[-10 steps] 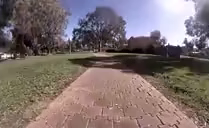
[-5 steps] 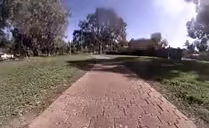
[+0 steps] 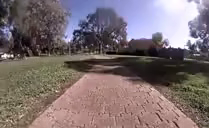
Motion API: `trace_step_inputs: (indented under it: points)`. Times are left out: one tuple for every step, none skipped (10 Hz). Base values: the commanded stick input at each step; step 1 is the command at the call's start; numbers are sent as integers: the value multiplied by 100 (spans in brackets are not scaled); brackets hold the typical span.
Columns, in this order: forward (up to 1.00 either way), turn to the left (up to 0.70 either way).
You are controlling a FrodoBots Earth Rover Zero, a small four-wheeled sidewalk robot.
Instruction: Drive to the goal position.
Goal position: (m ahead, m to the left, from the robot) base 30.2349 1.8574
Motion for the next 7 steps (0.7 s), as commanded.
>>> trace_step_inputs:
  points:
    - [70, 33]
    - [70, 31]
    - [70, 29]
    - [70, 0]
    - [70, 0]
    - [70, 0]
    - [70, 0]
